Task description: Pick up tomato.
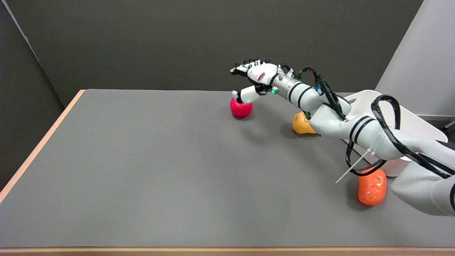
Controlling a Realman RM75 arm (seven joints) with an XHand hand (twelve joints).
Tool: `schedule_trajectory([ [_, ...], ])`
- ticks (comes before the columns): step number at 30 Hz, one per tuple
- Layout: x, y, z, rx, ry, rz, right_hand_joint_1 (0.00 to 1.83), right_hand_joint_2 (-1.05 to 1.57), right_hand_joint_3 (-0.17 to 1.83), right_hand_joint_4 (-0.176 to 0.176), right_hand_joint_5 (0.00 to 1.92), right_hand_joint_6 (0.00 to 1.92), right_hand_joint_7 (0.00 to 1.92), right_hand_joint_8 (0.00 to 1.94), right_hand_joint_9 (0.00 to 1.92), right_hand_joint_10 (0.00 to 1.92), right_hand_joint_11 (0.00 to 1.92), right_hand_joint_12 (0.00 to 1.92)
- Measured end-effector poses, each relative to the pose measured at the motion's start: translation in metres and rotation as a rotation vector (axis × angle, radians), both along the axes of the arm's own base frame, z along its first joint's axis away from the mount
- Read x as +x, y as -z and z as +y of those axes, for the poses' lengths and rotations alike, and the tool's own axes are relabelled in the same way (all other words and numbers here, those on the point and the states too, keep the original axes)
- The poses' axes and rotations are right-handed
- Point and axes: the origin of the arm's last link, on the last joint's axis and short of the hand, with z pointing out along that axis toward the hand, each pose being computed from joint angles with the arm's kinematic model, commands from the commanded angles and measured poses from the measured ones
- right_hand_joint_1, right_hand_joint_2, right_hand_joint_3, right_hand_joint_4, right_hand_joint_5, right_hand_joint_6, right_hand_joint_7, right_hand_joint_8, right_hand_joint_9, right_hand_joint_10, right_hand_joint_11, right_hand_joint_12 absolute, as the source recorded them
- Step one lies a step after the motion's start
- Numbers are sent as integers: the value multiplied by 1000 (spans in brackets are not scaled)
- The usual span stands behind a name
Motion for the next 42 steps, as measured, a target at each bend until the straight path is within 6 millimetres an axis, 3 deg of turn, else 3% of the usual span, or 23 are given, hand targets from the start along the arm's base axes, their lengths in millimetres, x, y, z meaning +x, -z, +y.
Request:
schedule_trajectory([
  [16, -46, 2, -8, -53, 114, 11, 264, 553, 1026, 88, 81, 211, 100, 70, 65, 305, 21, 908],
  [19, -51, 5, -8, -52, 124, 7, 191, 518, 959, 96, 59, 278, 70, 186, 36, 372, 2, 1014],
  [23, -57, 9, -8, -52, 136, 4, 265, 571, 1036, 85, 82, 194, 98, 62, 67, 313, 14, 908],
  [35, -66, 20, -11, -50, 156, -4, 330, 573, 1032, 85, 76, 202, 93, 84, 59, 337, 26, 910],
  [38, -67, 22, -11, -48, 158, -2, 245, 533, 961, 95, 60, 264, 74, 179, 38, 384, 1, 1023],
  [40, -68, 24, -12, -46, 158, -2, 367, 570, 925, 95, 49, 302, 64, 221, 32, 428, 0, 1088],
  [42, -68, 25, -12, -46, 160, -1, 394, 546, 978, 95, 73, 251, 94, 165, 48, 425, 46, 1017],
])
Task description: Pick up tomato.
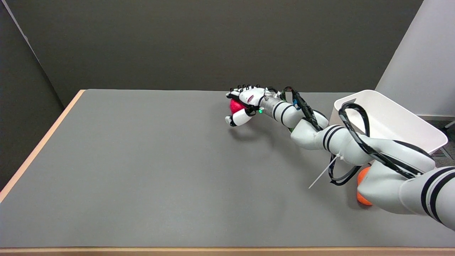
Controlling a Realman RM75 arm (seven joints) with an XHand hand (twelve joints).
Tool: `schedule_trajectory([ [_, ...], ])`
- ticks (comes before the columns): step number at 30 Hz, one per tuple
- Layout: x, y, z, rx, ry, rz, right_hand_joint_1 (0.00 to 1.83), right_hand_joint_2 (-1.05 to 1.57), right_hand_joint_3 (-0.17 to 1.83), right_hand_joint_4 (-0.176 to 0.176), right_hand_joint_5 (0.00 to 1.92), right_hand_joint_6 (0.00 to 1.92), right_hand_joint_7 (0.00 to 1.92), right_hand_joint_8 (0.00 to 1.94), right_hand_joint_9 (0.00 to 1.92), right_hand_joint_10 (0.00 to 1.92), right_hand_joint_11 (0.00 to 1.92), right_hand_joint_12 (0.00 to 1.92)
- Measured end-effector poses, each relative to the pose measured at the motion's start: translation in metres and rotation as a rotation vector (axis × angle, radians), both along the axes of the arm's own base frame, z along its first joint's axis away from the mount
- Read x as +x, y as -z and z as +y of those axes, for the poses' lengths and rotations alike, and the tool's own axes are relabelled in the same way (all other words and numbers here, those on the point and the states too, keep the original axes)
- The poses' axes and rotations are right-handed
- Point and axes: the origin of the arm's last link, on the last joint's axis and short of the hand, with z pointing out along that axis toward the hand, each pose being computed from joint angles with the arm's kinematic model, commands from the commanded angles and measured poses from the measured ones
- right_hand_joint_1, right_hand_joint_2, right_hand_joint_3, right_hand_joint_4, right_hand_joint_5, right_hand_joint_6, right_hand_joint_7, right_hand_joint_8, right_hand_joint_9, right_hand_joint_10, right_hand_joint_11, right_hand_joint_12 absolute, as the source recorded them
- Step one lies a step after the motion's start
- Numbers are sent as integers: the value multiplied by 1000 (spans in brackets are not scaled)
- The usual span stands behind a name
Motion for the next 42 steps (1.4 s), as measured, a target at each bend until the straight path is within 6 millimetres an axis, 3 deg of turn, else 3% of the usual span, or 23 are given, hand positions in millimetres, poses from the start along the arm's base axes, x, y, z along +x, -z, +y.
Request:
schedule_trajectory([
  [2, 0, 1, 0, 1, 1, 1, 510, 581, 957, 96, 60, 298, 77, 228, 59, 474, 35, 1136],
  [9, -1, 4, -1, 8, -2, 9, 676, 605, 993, 95, 72, 302, 107, 237, 114, 525, 124, 1204],
  [20, 1, 6, -1, 24, -22, 12, 699, 623, 1031, 100, 84, 321, 125, 273, 161, 570, 196, 1233],
  [42, 32, 10, -8, 69, -144, -5, 670, 625, 1039, 104, 102, 385, 163, 293, 199, 597, 224, 1283],
])
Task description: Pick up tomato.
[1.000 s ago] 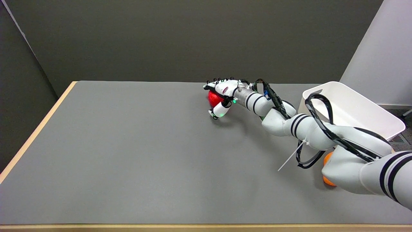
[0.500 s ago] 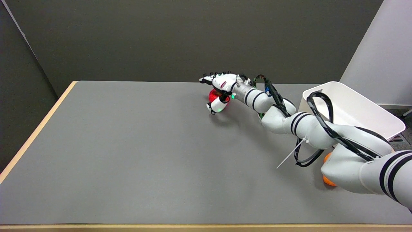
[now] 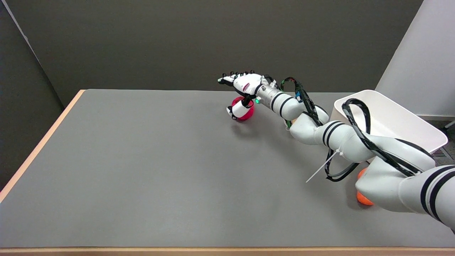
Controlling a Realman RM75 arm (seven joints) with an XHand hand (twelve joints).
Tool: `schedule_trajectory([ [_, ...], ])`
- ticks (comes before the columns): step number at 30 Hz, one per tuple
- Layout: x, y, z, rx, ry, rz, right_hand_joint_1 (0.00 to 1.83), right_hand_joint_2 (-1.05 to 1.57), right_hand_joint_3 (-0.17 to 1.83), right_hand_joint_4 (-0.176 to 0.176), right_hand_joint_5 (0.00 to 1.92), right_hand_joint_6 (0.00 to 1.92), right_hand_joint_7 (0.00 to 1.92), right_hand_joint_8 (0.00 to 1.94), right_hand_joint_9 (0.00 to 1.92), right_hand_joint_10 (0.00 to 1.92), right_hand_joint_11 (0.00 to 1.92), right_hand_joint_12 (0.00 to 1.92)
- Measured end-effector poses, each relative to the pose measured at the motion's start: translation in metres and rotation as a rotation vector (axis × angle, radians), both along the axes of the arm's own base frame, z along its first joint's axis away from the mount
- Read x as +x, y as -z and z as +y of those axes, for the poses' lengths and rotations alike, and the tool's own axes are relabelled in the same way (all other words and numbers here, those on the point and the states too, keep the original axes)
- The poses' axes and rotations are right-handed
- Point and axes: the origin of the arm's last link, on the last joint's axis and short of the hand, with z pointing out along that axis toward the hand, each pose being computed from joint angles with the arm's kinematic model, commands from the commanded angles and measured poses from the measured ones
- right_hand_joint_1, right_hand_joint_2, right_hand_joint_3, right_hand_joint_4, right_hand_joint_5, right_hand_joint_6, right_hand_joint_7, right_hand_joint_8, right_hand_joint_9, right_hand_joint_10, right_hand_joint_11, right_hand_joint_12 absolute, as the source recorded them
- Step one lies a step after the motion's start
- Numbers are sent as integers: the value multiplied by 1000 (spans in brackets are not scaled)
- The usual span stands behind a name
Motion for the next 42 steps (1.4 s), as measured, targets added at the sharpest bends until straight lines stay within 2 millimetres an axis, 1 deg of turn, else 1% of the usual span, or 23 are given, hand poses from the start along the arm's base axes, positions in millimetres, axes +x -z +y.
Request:
schedule_trajectory([
  [29, -13, -9, 7, -16, 33, 21, 662, 610, 1030, 115, 124, 423, 186, 309, 212, 604, 242, 1301],
  [42, -19, -10, 9, -21, 50, 28, 736, 618, 1036, 122, 173, 471, 204, 320, 220, 604, 248, 1308],
])
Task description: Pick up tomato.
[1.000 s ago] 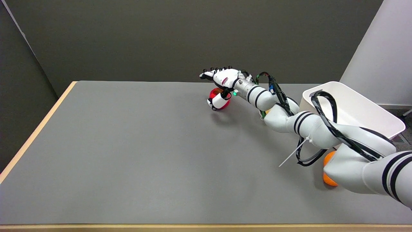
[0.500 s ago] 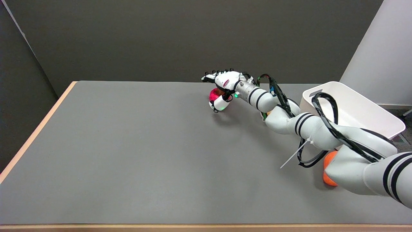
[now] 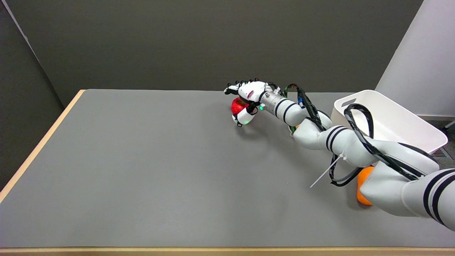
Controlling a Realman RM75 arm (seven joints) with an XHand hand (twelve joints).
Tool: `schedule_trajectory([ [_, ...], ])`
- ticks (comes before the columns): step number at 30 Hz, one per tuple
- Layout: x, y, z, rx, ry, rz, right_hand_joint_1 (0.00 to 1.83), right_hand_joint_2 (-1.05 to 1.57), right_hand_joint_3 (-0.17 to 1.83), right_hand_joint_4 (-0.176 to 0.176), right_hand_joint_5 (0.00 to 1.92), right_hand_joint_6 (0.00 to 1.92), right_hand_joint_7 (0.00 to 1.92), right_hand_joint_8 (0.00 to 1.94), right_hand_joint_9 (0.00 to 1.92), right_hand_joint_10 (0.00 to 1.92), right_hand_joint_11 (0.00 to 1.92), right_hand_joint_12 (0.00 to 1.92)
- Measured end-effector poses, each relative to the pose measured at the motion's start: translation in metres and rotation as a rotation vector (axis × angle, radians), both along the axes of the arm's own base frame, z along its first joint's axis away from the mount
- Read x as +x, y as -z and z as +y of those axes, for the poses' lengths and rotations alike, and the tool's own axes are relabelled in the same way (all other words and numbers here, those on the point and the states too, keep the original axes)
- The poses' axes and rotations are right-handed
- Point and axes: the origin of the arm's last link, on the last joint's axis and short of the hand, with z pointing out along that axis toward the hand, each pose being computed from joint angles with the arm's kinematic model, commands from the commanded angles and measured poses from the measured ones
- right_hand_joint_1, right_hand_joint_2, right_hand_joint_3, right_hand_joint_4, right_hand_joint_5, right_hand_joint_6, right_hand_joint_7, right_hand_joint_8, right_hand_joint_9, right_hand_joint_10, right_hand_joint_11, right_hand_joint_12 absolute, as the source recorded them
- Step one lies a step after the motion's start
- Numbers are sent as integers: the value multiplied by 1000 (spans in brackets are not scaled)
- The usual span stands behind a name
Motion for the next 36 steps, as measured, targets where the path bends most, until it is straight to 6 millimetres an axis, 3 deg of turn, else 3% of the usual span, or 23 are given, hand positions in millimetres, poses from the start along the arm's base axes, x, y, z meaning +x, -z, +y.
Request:
schedule_trajectory([
  [14, 1, 2, 1, 9, -4, 0, 939, 651, 997, 158, 328, 716, 342, 426, 334, 717, 326, 1408],
  [21, 3, 4, 2, 17, -10, -1, 980, 637, 1005, 159, 325, 705, 360, 439, 354, 746, 361, 1451],
  [25, 3, 4, 2, 20, -13, 0, 1099, 637, 1027, 159, 326, 705, 385, 449, 380, 789, 422, 1505],
  [30, 4, 5, 2, 24, -16, 1, 1216, 681, 1025, 172, 368, 842, 451, 554, 464, 929, 527, 1593],
  [36, 4, 7, 3, 30, -18, 1, 1235, 767, 1024, 176, 425, 1067, 559, 761, 554, 1077, 602, 1663],
])
